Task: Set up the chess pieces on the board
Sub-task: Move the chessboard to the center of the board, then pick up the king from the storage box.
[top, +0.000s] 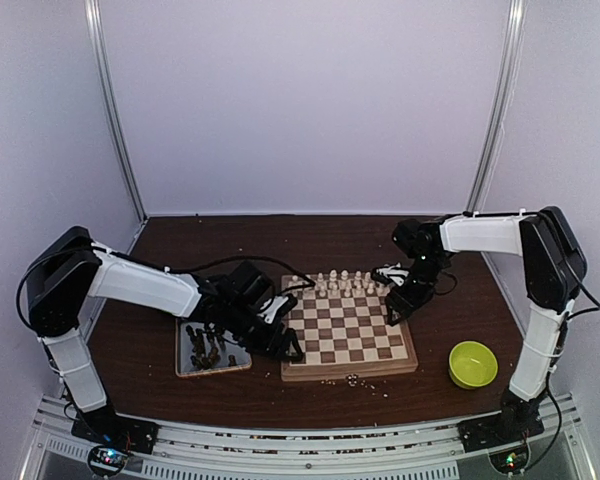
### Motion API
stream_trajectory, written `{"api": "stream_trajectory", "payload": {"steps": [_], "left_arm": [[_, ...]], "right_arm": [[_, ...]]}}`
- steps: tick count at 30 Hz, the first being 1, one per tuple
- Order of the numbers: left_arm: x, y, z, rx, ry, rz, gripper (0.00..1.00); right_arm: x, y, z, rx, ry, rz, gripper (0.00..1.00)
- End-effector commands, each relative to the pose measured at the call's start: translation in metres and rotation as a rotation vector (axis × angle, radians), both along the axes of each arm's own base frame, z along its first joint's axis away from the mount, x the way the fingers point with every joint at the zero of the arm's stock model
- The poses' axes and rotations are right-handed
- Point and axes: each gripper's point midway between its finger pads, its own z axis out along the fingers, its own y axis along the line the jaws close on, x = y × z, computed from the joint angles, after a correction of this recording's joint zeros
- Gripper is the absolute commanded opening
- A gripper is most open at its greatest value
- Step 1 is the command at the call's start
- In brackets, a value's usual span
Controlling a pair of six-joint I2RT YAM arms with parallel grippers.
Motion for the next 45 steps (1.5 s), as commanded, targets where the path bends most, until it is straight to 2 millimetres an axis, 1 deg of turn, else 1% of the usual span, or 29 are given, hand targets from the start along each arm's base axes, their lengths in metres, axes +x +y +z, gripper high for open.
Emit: {"api": "stream_trajectory", "payload": {"steps": [1, 4, 7, 9, 10, 11, 13, 14, 17, 18, 19, 21, 23, 24, 25, 26, 28, 29, 30, 32, 35, 37, 39, 41, 42, 45], "left_arm": [[0.002, -0.008, 0.031, -0.054, -0.09, -0.015, 0.73], [0.004, 0.003, 0.041, -0.03, -0.129, 0.006, 0.73], [0.006, 0.018, 0.052, 0.017, -0.175, 0.029, 0.73], [0.007, 0.029, 0.057, 0.056, -0.208, 0.038, 0.73], [0.008, 0.035, 0.061, 0.075, -0.228, 0.047, 0.73], [0.01, 0.041, 0.065, 0.096, -0.25, 0.058, 0.73], [0.016, 0.054, 0.075, 0.134, -0.3, 0.089, 0.73], [0.018, 0.061, 0.083, 0.15, -0.333, 0.108, 0.73], [0.025, 0.088, 0.091, 0.241, -0.403, 0.168, 0.71], [0.027, 0.097, 0.093, 0.271, -0.425, 0.185, 0.69], [0.028, 0.106, 0.094, 0.301, -0.444, 0.202, 0.67], [0.031, 0.122, 0.095, 0.361, -0.475, 0.23, 0.64], [0.03, 0.132, 0.095, 0.401, -0.486, 0.236, 0.61], [0.03, 0.134, 0.096, 0.406, -0.491, 0.233, 0.58], [0.03, 0.137, 0.095, 0.422, -0.495, 0.23, 0.56], [0.03, 0.141, 0.094, 0.447, -0.501, 0.229, 0.54], [0.033, 0.154, 0.091, 0.521, -0.513, 0.245, 0.5], [0.032, 0.164, 0.089, 0.579, -0.509, 0.252, 0.47], [0.035, 0.169, 0.09, 0.612, -0.519, 0.269, 0.45], [0.037, 0.184, 0.088, 0.688, -0.522, 0.293, 0.41], [0.04, 0.194, 0.08, 0.717, -0.492, 0.309, 0.34], [0.041, 0.2, 0.077, 0.724, -0.472, 0.331, 0.32], [0.043, 0.207, 0.076, 0.725, -0.453, 0.349, 0.32], [0.044, 0.212, 0.074, 0.716, -0.433, 0.349, 0.4], [0.045, 0.213, 0.072, 0.703, -0.418, 0.343, 0.42], [0.046, 0.216, 0.067, 0.652, -0.376, 0.332, 0.43]], "right_arm": [[0.003, 0.018, 0.006, 0.058, -0.041, 0.021, 0.64], [0.006, 0.007, 0.02, 0.055, -0.078, -0.009, 0.66], [0.01, -0.01, 0.046, 0.081, -0.141, -0.052, 0.68], [0.01, -0.022, 0.065, 0.102, -0.189, -0.066, 0.68], [0.007, -0.025, 0.074, 0.114, -0.211, -0.062, 0.68], [0.004, -0.027, 0.089, 0.132, -0.25, -0.053, 0.68], [-0.004, -0.031, 0.11, 0.155, -0.305, -0.027, 0.69], [-0.008, -0.032, 0.119, 0.167, -0.337, -0.014, 0.69], [-0.024, -0.032, 0.143, 0.235, -0.433, 0.012, 0.69], [-0.032, -0.032, 0.143, 0.26, -0.446, 0.017, 0.69], [-0.038, -0.028, 0.148, 0.309, -0.478, 0.034, 0.69], [-0.053, -0.025, 0.149, 0.374, -0.526, 0.067, 0.68], [-0.066, -0.03, 0.144, 0.41, -0.578, 0.085, 0.69], [-0.073, -0.031, 0.143, 0.431, -0.599, 0.097, 0.69], [-0.079, -0.032, 0.145, 0.451, -0.611, 0.109, 0.69], [-0.082, -0.035, 0.152, 0.47, -0.63, 0.106, 0.69], [-0.08, -0.038, 0.172, 0.52, -0.663, 0.071, 0.68], [-0.077, -0.043, 0.178, 0.54, -0.677, 0.045, 0.68], [-0.076, -0.045, 0.179, 0.557, -0.679, 0.029, 0.68], [-0.074, -0.05, 0.176, 0.552, -0.677, 0.012, 0.68], [-0.069, -0.059, 0.17, 0.524, -0.676, -0.02, 0.67], [-0.065, -0.063, 0.167, 0.503, -0.676, -0.031, 0.67], [-0.062, -0.065, 0.163, 0.479, -0.674, -0.035, 0.67], [-0.058, -0.068, 0.161, 0.457, -0.674, -0.04, 0.67], [-0.056, -0.069, 0.16, 0.447, -0.674, -0.044, 0.67], [-0.051, -0.073, 0.154, 0.419, -0.667, -0.057, 0.67]]}}
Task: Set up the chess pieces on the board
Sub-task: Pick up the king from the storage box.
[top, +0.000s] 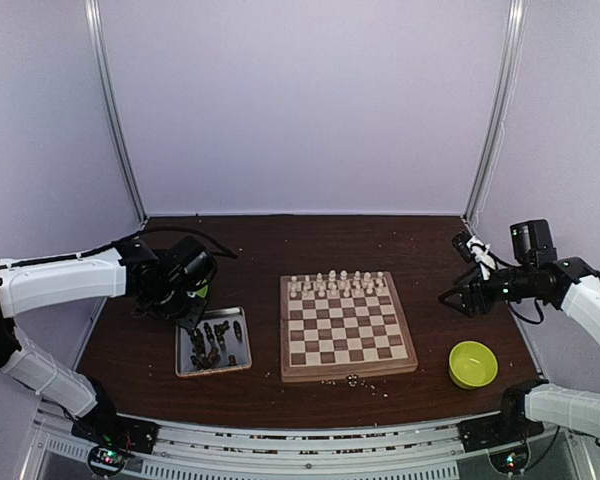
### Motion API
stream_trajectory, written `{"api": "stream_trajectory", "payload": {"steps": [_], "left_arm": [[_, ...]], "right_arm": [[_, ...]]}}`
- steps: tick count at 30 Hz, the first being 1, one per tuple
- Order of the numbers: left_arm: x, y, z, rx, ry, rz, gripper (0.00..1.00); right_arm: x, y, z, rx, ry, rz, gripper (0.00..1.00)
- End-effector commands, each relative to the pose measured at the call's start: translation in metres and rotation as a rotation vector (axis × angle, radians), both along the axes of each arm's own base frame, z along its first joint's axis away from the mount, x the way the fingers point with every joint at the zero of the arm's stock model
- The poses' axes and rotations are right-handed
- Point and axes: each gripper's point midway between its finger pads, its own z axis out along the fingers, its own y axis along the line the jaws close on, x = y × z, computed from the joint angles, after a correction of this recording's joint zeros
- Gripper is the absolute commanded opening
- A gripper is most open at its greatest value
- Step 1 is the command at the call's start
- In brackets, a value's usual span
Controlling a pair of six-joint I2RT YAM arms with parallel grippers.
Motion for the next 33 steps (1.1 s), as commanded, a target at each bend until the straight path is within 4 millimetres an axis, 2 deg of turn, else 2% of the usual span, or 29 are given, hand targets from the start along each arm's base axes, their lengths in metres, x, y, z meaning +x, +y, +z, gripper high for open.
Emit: {"api": "stream_trajectory", "payload": {"steps": [1, 5, 10, 22, 33], "left_arm": [[0.001, 0.004, -0.003, -0.074, 0.04, -0.024, 0.41], [0.008, 0.012, -0.004, -0.116, 0.062, -0.033, 0.35], [0.012, 0.005, -0.009, -0.165, 0.1, -0.07, 0.38], [0.008, 0.01, -0.039, -0.097, 0.194, -0.085, 0.3], [0.006, 0.015, -0.054, -0.053, 0.226, -0.08, 0.23]], "right_arm": [[0.013, -0.007, 0.002, -0.039, -0.034, -0.03, 0.67], [0.014, -0.003, -0.001, -0.022, -0.014, -0.011, 0.66], [0.017, -0.002, -0.01, -0.032, 0.021, -0.001, 0.65], [0.016, -0.001, -0.011, -0.053, 0.015, 0.018, 0.64], [0.016, 0.0, -0.013, -0.069, 0.017, 0.028, 0.64]]}}
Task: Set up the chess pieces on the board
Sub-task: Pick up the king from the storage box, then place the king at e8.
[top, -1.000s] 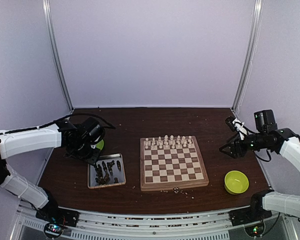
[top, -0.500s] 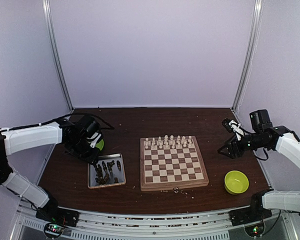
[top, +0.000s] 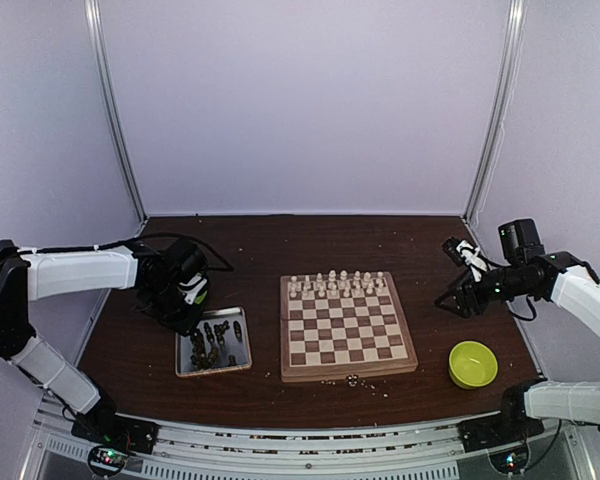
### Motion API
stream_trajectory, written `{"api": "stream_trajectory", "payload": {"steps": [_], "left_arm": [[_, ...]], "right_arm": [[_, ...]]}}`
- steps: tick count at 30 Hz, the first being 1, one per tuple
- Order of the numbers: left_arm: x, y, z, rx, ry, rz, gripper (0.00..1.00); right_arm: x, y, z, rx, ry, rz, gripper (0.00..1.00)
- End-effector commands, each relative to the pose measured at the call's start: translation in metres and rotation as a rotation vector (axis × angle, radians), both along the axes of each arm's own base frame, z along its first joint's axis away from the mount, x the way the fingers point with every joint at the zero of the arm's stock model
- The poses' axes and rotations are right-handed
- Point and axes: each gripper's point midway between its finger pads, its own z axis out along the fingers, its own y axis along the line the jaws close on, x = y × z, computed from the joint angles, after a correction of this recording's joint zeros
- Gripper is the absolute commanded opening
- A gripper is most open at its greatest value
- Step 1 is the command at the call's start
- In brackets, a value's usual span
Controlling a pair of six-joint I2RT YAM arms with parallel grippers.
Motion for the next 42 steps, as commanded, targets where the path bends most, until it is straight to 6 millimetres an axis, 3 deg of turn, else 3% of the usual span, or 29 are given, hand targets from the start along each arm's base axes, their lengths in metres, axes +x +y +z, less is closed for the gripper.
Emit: {"api": "stream_trajectory", "payload": {"steps": [1, 6, 11, 19, 25, 28, 32, 36, 42], "left_arm": [[0.005, 0.001, -0.006, 0.009, -0.008, -0.006, 0.22], [0.007, 0.0, -0.009, 0.017, -0.003, -0.007, 0.2], [0.007, 0.004, -0.007, 0.03, -0.007, -0.004, 0.1], [0.004, 0.039, 0.024, 0.161, -0.071, 0.089, 0.03], [0.009, 0.03, 0.047, 0.105, -0.102, 0.08, 0.01], [0.011, 0.009, 0.064, 0.001, -0.132, 0.031, 0.01], [0.007, -0.043, 0.095, -0.193, -0.179, -0.086, 0.01], [0.003, -0.09, 0.117, -0.269, -0.206, -0.173, 0.01], [-0.012, -0.171, 0.109, -0.276, -0.171, -0.37, 0.01]], "right_arm": [[0.005, -0.001, 0.011, -0.016, -0.042, 0.0, 0.64], [0.005, -0.001, 0.01, -0.021, -0.041, 0.0, 0.64], [0.005, -0.001, 0.009, -0.022, -0.036, 0.0, 0.64], [0.005, -0.002, 0.01, -0.028, -0.043, 0.001, 0.63], [0.004, -0.002, 0.009, -0.028, -0.041, 0.001, 0.63], [0.003, -0.002, 0.01, -0.029, -0.044, 0.002, 0.63], [0.003, -0.002, 0.011, -0.03, -0.049, 0.001, 0.63], [0.005, -0.002, 0.01, -0.035, -0.045, 0.001, 0.63], [0.004, -0.003, 0.01, -0.043, -0.048, 0.001, 0.63]]}}
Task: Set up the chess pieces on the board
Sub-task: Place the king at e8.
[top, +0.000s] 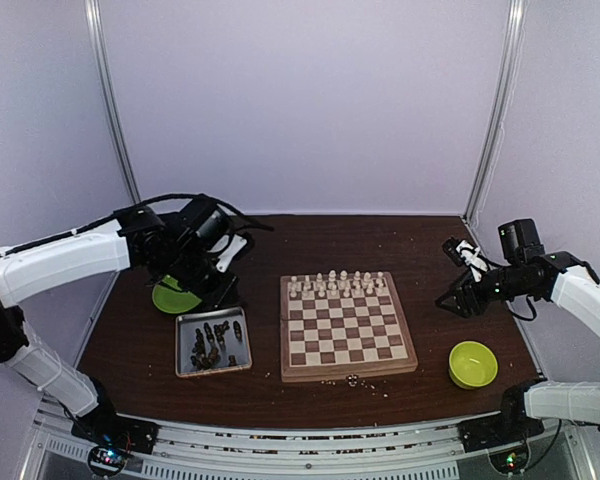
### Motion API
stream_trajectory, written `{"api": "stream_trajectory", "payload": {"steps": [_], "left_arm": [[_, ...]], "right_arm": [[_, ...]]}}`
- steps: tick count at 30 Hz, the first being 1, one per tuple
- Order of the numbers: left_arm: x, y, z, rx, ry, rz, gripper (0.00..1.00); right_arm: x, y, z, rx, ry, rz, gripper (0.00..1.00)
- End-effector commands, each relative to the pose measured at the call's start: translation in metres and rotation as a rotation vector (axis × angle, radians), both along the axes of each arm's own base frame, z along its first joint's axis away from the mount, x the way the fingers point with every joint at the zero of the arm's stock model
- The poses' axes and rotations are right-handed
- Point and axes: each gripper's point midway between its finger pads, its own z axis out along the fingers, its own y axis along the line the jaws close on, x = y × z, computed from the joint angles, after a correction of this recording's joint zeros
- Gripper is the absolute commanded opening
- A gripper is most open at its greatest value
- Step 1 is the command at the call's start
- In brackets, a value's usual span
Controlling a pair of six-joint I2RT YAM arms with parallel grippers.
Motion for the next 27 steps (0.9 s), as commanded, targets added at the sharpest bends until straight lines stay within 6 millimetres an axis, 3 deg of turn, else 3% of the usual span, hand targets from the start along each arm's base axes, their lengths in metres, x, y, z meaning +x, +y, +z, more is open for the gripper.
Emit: {"api": "stream_trajectory", "payload": {"steps": [1, 7, 12, 17, 27], "left_arm": [[-0.009, -0.062, -0.011, -0.011, 0.016, -0.143, 0.01], [-0.036, -0.145, -0.026, 0.002, 0.024, -0.348, 0.01], [-0.049, -0.182, -0.045, 0.007, 0.054, -0.418, 0.01], [-0.053, -0.198, -0.068, 0.04, 0.07, -0.437, 0.01], [-0.049, -0.206, -0.081, 0.058, 0.083, -0.416, 0.02]], "right_arm": [[0.003, 0.0, 0.011, -0.02, -0.042, 0.008, 0.63], [0.003, -0.002, 0.011, -0.037, -0.05, 0.009, 0.63], [0.001, 0.0, 0.012, -0.034, -0.055, 0.016, 0.63], [0.0, 0.001, 0.011, -0.035, -0.052, 0.023, 0.63], [-0.001, 0.002, 0.011, -0.04, -0.054, 0.03, 0.63]]}}
